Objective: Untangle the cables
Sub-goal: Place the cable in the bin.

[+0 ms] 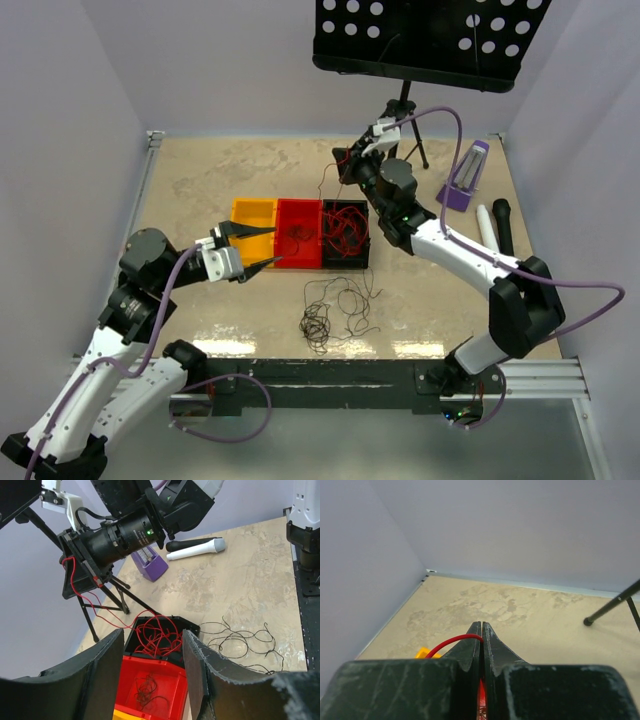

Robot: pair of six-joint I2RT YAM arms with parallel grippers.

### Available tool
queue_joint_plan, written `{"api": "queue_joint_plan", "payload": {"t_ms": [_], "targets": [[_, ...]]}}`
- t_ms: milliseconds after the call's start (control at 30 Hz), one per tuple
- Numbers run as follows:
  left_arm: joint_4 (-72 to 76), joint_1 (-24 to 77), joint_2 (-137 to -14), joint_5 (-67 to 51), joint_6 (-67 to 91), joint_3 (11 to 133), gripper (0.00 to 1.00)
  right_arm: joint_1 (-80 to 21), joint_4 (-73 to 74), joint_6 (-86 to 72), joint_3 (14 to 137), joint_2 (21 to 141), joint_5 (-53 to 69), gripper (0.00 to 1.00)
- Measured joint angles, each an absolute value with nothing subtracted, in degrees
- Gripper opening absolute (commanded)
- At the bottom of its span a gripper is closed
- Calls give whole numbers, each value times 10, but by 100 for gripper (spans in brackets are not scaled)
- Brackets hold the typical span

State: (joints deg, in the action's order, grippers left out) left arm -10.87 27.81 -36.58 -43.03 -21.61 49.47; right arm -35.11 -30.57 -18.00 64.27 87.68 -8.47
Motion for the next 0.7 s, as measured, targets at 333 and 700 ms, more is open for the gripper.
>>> {"api": "queue_joint_plan", "payload": {"t_ms": [333,700], "targets": [[-107,278,-373,-430,-216,495,52,-326,-293,-175,573,867,-142,0],[-99,278,-379,-431,-205,495,49,-317,-243,-176,547,858,-192,0]]}}
